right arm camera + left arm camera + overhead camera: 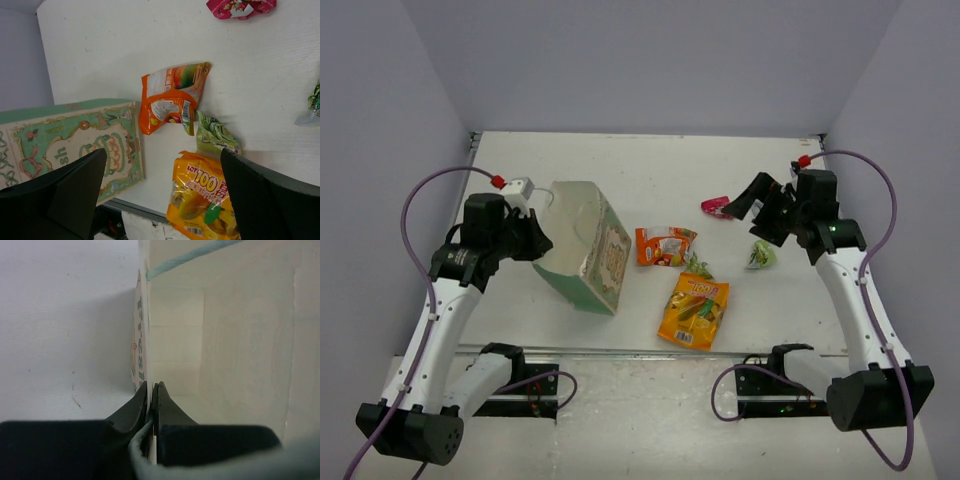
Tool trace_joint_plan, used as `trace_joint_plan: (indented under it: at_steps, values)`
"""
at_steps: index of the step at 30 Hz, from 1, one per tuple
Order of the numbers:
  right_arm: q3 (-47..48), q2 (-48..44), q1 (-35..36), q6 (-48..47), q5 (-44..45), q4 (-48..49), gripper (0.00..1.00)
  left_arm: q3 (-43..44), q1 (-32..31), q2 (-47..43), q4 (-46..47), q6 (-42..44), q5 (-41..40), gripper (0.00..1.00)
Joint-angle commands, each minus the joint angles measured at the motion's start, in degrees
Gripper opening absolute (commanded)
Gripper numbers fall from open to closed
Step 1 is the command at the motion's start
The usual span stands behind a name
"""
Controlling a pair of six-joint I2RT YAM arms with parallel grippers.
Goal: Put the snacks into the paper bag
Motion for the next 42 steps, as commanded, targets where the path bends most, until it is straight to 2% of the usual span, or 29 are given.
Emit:
trace_joint_plan:
  at_steps: [1, 9, 13, 18, 26, 32, 38, 40, 41, 42]
  values:
    - [1.16, 2.92, 2.06, -3.6, 0.66, -2.36, 0.99, 2.37, 0.32, 0.01, 3.98, 1.87, -3.07, 0.0]
    - [3.97, 17.07, 5.76, -4.75, 1.89, -3.15, 0.99, 5.19, 0.32, 1.5, 7.58, 2.66, -8.6, 0.0]
    - [3.45, 18.31, 7.08, -5.62, 1.89, -5.26, 0.99, 3.0, 0.32, 0.89, 10.75, 2.58, -8.97, 0.0]
    - [-2.6, 14.37, 7.17, -6.77, 2.77, -10.26, 0.99, 0.97, 0.06, 0.45, 13.82, 3.37, -9.49, 0.0]
    - [-15.7, 2.5, 7.17, -3.52, -1.18, -11.77, 0.99, -0.26, -0.91, 0.71, 14.97, 3.89, -13.71, 0.0]
    - [-21.78, 3.36, 8.92, -0.53, -2.95, -4.75, 0.99, -0.17, -2.32, 2.02, 16.03, 4.95, -13.53, 0.0]
    - [-25.29, 11.8, 12.62, 1.84, -1.36, 4.04, 0.97, -0.26, -3.2, 2.47, 16.38, 5.04, -13.88, 0.0]
    - [-25.39, 14.34, 12.71, 1.15, -3.2, 7.03, 0.3, -0.17, -3.2, 2.73, 16.29, 4.95, -13.97, 0.0]
    - [-24.78, 15.58, 12.71, 0.36, -3.12, 6.78, 0.0, 0.0, -3.2, 2.9, 16.29, 4.95, -13.97, 0.0]
    - [-23.38, 16.55, 12.71, -0.17, -3.12, 5.38, 0.0, 0.01, -3.2, 3.08, 16.2, 4.95, -13.97, 0.0]
